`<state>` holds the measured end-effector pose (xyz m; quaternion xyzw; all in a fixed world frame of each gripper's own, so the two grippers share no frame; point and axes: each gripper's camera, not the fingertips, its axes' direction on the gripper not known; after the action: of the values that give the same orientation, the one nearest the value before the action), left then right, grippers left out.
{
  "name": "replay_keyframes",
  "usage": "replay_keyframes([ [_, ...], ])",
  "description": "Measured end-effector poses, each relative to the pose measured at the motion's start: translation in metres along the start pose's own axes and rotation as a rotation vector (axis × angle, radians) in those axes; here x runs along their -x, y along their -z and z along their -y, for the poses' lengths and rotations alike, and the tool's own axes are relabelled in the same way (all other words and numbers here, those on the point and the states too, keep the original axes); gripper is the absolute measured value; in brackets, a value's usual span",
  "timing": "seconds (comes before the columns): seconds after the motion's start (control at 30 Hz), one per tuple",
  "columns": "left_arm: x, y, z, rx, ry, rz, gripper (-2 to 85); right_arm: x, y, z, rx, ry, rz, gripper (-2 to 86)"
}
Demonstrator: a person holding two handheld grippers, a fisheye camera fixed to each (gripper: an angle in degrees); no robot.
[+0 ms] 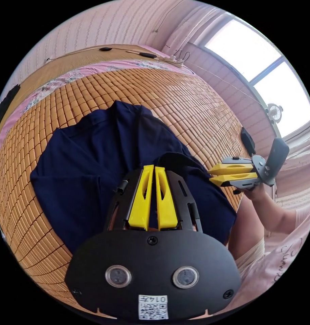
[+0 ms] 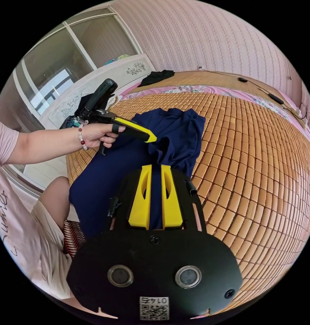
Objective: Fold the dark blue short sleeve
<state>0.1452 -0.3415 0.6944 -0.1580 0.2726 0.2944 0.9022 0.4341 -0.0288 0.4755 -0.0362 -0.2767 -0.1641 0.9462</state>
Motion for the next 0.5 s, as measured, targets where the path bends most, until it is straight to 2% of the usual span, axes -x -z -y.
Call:
replay_keyframes([
  [0.23, 0.049, 0.022, -0.017, 0.036, -0.020, -0.055, 6.2, -0.017, -0.007, 0.011, 0.016, -0.027, -0.044, 5.7],
  [0.5, 0.079, 0.017, 0.060, -0.055, 0.003, -0.072, 5.6, -0.026, -0.048, 0.050, 0.102, -0.054, -0.152, 7.8],
])
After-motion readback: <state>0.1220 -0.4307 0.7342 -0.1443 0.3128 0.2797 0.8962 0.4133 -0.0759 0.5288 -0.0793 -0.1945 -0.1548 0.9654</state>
